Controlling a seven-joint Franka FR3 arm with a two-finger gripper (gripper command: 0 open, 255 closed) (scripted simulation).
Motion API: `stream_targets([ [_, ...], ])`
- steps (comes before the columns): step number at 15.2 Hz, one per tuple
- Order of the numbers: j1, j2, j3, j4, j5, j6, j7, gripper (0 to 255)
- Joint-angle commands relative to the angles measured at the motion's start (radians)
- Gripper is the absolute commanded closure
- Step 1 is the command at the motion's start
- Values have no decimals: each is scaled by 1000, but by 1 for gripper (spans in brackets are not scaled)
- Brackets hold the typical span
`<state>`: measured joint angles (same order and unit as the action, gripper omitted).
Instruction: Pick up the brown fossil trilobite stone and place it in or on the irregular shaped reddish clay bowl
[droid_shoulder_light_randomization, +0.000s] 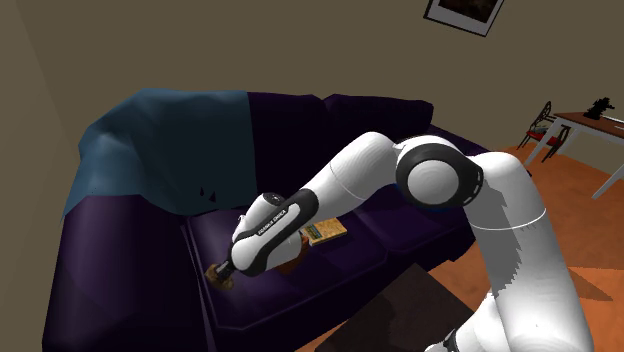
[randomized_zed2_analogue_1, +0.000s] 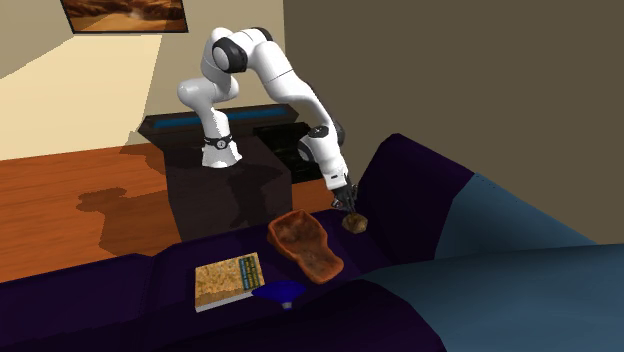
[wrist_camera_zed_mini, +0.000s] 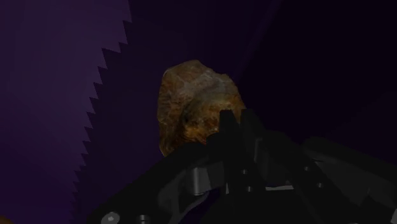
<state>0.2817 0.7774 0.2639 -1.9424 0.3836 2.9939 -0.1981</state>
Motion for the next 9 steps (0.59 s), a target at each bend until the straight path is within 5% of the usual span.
stream_targets([
  [1, -1, 5, -3, -1, 0, 1, 0, 255],
  [5, -1, -6, 0, -4, 0, -1, 1, 255],
  [6, -1, -6, 0, -4, 0, -1, 1, 0],
  [9, -215, 89, 176, 65, -19, 48, -212, 0],
])
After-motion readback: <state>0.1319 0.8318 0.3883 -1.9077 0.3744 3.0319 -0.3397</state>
